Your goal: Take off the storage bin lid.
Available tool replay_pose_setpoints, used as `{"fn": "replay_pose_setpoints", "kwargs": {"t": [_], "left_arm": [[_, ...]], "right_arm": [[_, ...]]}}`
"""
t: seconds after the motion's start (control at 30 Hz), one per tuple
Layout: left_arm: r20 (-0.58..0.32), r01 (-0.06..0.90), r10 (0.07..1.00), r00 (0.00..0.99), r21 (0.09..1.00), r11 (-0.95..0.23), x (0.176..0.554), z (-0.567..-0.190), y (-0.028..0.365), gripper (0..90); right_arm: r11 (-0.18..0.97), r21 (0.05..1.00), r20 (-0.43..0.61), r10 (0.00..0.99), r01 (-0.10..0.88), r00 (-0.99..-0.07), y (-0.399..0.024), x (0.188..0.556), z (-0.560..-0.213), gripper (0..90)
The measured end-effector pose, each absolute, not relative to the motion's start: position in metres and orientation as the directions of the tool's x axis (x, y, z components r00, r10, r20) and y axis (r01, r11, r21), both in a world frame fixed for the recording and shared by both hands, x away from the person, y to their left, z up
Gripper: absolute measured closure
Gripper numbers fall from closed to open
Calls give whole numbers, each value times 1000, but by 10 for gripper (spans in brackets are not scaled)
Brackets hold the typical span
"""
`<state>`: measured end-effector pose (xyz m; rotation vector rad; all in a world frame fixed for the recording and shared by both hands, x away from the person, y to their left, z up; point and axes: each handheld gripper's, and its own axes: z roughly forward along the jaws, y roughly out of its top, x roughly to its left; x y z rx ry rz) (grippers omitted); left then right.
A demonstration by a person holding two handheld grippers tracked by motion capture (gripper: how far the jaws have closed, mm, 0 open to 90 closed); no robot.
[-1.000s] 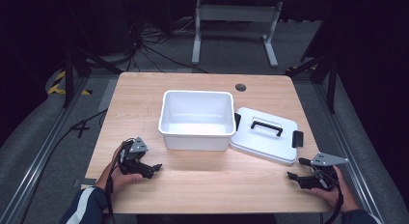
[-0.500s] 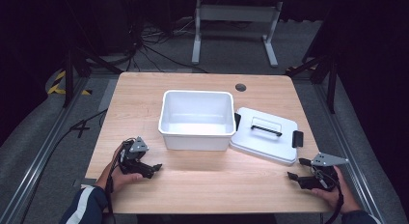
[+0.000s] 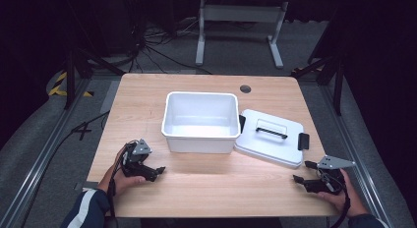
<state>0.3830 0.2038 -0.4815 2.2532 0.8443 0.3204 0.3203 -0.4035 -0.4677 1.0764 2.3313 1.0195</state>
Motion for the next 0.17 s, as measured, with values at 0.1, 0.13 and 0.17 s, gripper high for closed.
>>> {"fn": "replay_pose_setpoints", "kwargs": {"t": [0.1, 0.13, 0.17], "left_arm": [[-9, 479, 654, 756, 688, -545, 383, -481, 204, 6], [-9, 480, 656, 755, 689, -543, 383, -481, 204, 6], [-9, 481, 657, 753, 690, -542, 383, -482, 204, 6]], "right_arm": [[444, 745, -35, 771, 498, -636, -403, 320, -468, 224], [444, 745, -35, 771, 498, -636, -403, 320, -468, 224], [444, 745, -34, 771, 498, -636, -403, 320, -468, 224]]}}
